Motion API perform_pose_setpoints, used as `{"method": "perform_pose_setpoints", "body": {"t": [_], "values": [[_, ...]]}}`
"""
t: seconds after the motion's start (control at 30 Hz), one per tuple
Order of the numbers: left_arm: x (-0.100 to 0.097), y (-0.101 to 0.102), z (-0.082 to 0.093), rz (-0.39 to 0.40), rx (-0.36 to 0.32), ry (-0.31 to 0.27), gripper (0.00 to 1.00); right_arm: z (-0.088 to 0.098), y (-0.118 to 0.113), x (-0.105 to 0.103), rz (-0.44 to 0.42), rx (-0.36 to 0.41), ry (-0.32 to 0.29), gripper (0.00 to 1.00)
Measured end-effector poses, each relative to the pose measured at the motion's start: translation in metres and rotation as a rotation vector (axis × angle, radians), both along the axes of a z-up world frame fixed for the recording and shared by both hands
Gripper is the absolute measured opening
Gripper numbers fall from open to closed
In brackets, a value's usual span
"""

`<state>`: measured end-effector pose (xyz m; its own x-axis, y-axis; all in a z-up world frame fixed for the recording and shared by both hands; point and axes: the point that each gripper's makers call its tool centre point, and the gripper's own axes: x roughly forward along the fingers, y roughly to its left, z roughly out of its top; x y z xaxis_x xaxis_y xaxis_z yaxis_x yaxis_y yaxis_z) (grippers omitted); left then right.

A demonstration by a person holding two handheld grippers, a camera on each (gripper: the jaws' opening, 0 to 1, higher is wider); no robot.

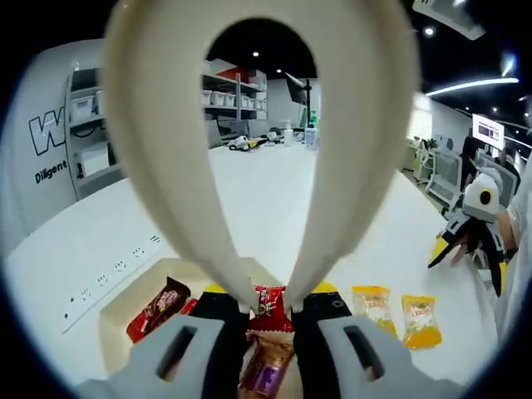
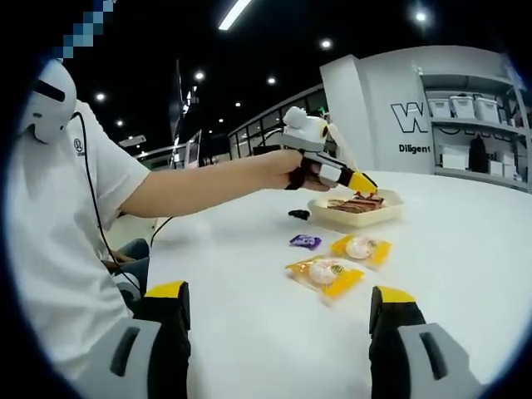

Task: Place the target food into the container with the food tongs after gripping and lifting it, then release it inside without dropping or visibly crushing the food.

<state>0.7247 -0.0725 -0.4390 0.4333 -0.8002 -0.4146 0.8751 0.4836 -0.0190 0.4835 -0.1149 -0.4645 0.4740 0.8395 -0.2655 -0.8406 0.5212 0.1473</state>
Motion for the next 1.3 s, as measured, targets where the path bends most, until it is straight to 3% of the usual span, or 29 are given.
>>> {"method": "perform_pose_setpoints", "body": {"t": [0.4,1.3], "values": [[0.015,-0.001,-0.015,0.055,0.056,-0.012,0.18,-0.001,-0.002,-0.001,-0.003,0.000,0.003,0.90],[0.030,-0.004,-0.028,0.067,0.075,0.013,0.20,0.002,-0.003,-0.001,-0.006,-0.001,-0.001,0.90]]}}
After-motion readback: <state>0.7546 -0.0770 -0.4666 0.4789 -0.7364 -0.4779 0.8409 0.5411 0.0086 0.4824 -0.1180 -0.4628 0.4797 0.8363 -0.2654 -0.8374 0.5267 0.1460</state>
